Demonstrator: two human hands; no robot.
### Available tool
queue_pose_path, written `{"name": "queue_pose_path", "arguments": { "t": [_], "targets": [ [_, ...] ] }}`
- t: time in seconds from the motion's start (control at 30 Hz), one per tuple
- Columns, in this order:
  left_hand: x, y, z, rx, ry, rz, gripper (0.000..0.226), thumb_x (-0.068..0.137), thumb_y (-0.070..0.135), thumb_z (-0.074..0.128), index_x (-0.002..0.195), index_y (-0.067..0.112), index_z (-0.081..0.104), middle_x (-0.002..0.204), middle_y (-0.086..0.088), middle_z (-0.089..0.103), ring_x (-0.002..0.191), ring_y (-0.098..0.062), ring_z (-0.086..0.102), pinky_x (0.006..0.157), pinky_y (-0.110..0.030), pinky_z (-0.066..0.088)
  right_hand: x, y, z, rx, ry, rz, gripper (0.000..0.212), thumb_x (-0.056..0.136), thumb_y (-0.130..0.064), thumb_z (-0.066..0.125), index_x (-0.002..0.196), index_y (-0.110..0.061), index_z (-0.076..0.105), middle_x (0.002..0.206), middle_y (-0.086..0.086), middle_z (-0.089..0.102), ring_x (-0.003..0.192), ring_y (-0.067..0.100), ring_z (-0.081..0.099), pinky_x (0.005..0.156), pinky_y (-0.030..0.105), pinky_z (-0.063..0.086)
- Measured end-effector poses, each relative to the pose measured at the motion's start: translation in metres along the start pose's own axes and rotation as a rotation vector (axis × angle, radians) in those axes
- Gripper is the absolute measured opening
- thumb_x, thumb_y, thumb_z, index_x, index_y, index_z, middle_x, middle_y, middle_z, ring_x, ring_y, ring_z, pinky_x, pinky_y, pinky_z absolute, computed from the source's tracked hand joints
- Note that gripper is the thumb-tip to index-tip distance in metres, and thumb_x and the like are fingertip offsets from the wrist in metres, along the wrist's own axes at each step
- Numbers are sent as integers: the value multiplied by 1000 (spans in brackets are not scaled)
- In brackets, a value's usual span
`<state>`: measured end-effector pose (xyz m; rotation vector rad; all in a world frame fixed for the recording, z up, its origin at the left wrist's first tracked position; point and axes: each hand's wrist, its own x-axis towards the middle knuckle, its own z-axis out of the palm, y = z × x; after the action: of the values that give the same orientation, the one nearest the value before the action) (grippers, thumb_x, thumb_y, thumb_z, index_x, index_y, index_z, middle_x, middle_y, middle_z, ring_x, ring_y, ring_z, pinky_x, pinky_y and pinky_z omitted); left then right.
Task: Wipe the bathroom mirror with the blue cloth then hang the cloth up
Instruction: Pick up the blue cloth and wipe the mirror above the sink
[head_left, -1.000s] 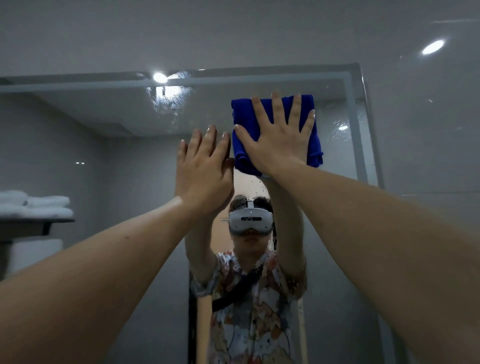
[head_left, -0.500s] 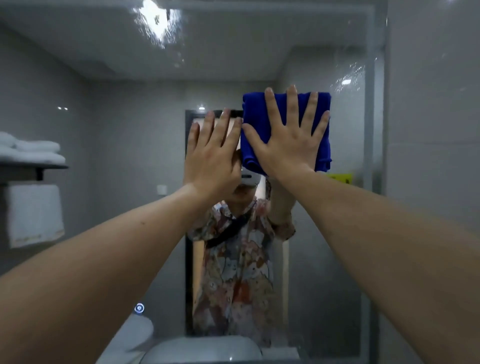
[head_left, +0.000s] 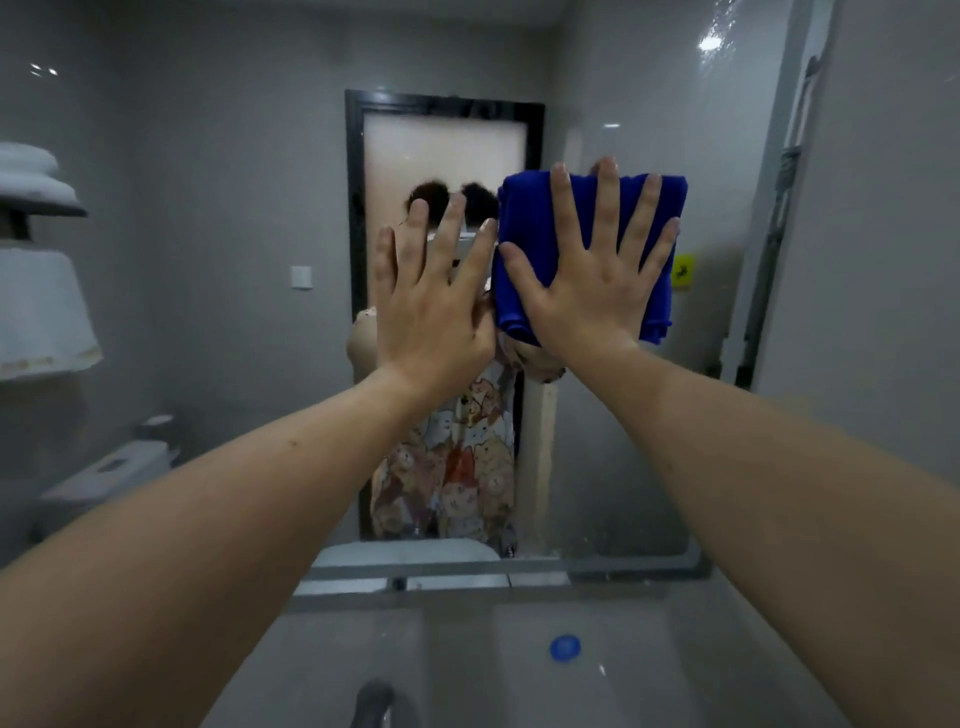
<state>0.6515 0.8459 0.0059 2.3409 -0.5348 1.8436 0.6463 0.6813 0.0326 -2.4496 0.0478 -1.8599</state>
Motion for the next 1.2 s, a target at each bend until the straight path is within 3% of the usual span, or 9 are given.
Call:
{"name": "queue_pose_path", "arguments": {
  "t": [0.33, 0.83, 1.2],
  "targets": [
    [-59, 29, 7, -60, -129, -106, 74, 92, 35, 36, 162, 24, 16, 171, -10, 10, 157, -35, 2, 126, -56, 2, -50, 9, 9, 9, 1, -31, 82, 97, -79, 22, 165, -34, 17, 173, 9, 13, 156, 47, 7, 122, 70, 5],
    [-142, 37, 11, -5, -239, -106, 77, 95, 29, 48, 163, 23, 11, 171, -10, 10, 157, -34, 2, 127, -52, 2, -127, 12, 30, 86, 4, -50, 78, 99, -77, 30, 162, -31, 29, 169, 12, 26, 153, 51, 19, 119, 74, 11],
    [-229, 42, 18, -24, -307, -128, 76, 95, 25, 55, 162, 17, 20, 171, -10, 9, 157, -34, 2, 127, -50, 1, -196, 10, 46, 82, -30, -82, 76, 98, -76, 36, 158, -29, 39, 164, 15, 35, 149, 54, 27, 117, 75, 15]
  ]
}}
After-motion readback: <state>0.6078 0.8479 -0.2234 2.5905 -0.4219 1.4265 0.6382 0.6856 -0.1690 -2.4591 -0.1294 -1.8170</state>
